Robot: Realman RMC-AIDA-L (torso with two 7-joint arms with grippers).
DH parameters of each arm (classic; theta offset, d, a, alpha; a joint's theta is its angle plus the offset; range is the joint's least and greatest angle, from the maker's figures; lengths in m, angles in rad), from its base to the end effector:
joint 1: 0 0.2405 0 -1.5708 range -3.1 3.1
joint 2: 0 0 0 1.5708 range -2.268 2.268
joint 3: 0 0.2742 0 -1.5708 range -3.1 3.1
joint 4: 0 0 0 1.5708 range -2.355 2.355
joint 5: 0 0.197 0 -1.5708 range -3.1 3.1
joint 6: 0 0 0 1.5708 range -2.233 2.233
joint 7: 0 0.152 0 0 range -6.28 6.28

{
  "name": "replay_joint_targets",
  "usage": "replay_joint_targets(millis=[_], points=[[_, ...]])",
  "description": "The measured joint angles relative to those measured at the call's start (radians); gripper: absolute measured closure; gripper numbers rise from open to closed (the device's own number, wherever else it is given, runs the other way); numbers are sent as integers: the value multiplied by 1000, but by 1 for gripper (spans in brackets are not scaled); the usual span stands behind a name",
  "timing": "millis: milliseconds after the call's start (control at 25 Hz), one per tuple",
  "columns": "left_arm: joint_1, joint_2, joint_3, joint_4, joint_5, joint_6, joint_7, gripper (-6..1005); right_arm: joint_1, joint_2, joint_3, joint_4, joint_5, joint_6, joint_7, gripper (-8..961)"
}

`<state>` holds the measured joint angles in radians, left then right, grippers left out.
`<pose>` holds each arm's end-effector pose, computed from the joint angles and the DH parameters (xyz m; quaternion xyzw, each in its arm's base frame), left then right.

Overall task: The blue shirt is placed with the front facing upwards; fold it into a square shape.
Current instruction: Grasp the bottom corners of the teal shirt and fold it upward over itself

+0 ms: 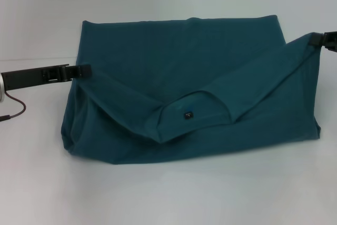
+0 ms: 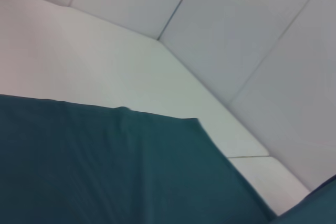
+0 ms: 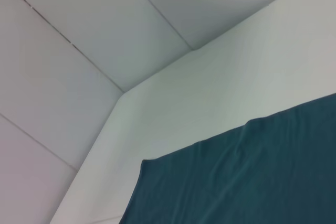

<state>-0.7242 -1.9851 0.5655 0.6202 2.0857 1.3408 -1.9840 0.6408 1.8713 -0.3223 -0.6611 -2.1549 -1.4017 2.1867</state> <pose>-0.2459 0.4166 0.0322 -0.8395 -0.4429 -0.2558 0.1836 0.3056 0.4040 0.1192 -0.7349 0.5486 0.3107 0.2499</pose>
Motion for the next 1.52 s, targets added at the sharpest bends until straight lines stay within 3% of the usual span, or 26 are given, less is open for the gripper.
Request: replay_joint_targets(millis=[760, 1280, 1520], points=[[-61, 18, 10, -36, 38, -141, 28, 995, 39, 42, -3, 11, 60, 131, -27, 905], [-105, 23, 11, -127, 37, -234, 90, 994, 74, 53, -51, 53, 60, 271, -71, 902], [-113, 20, 53, -134, 37, -291, 92, 994, 80, 56, -90, 75, 60, 335, -81, 901]])
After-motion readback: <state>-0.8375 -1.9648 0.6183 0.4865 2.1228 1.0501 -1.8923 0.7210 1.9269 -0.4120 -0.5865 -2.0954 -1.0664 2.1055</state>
